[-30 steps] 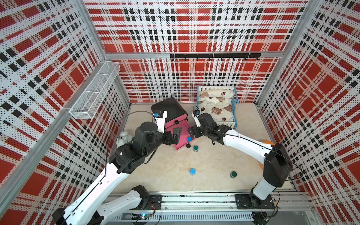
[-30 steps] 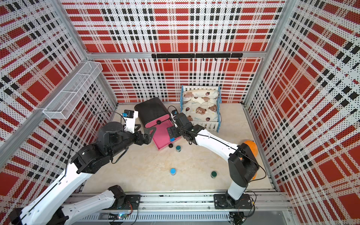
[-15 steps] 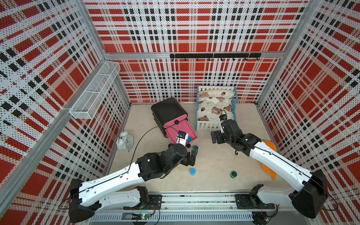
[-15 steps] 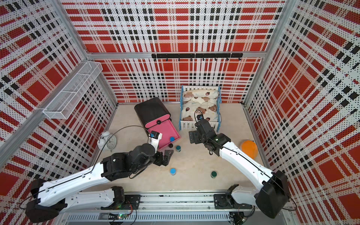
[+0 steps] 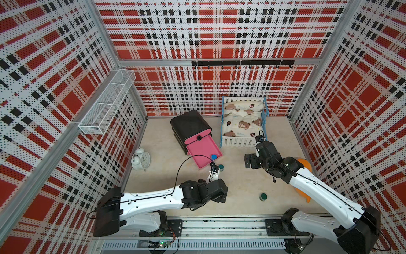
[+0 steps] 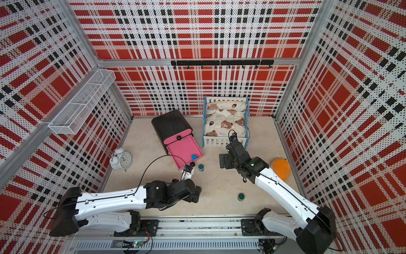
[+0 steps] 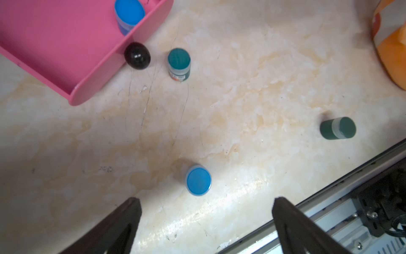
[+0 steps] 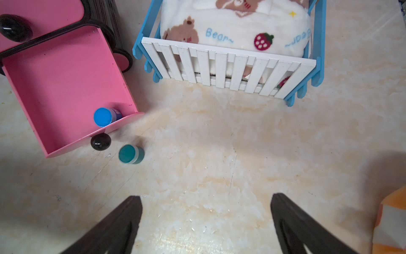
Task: Put the paint cans in the drawer according to color
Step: Pick up the paint can at the center of the board.
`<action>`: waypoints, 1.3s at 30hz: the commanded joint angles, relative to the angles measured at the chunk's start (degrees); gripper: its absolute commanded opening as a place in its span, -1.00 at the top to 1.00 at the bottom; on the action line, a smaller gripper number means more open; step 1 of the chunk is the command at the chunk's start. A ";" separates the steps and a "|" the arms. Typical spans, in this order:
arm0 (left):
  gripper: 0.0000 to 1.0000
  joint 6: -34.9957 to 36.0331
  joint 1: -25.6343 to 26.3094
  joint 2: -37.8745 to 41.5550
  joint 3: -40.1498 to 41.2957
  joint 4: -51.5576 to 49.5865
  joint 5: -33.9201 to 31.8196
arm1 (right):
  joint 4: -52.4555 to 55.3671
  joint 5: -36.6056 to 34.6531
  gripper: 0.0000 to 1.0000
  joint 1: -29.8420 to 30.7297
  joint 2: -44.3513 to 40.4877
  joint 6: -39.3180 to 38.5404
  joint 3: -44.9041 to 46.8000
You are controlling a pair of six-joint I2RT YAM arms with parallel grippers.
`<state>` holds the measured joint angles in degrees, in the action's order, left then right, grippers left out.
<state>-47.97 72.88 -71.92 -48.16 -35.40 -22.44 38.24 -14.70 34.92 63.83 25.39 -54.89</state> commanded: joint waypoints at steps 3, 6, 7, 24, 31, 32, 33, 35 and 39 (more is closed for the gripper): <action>-0.98 -3.13 0.64 -4.90 -0.17 0.86 2.63 | 1.75 0.50 -0.99 -0.41 -2.13 1.41 1.69; -0.98 -3.03 0.66 -8.30 -0.93 1.42 3.77 | 1.97 0.55 -0.98 -0.46 -2.68 1.60 2.37; -0.98 -2.92 0.63 -9.47 -1.16 1.57 3.98 | 2.09 0.47 -0.98 -0.46 -2.81 1.69 2.53; -0.51 -1.53 -3.46 -20.45 -4.05 3.93 5.30 | 3.07 -0.35 -0.98 -1.17 -3.21 1.77 3.24; -0.11 -0.63 -4.62 -20.76 -3.29 5.23 6.38 | 3.16 -0.33 -0.98 -1.67 -3.28 1.68 3.44; -0.04 -0.47 -4.67 -20.73 -3.18 5.25 6.59 | 3.20 -0.35 -0.98 -1.65 -3.30 1.68 3.39; 0.03 -0.46 -4.64 -20.78 -3.04 5.42 6.86 | 3.25 -0.37 -0.98 -1.78 -3.37 1.68 3.40; 0.16 -0.62 -4.62 -20.42 -2.69 5.39 7.05 | 3.25 -0.33 -0.98 -1.87 -3.53 1.68 3.48; 0.35 -0.69 -4.92 -19.12 -2.05 5.33 7.31 | 3.29 -0.15 -0.98 -2.08 -3.55 1.68 3.46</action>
<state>-48.53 68.27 -92.20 -50.85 -30.83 -15.79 40.93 -14.37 33.39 61.36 26.70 -51.68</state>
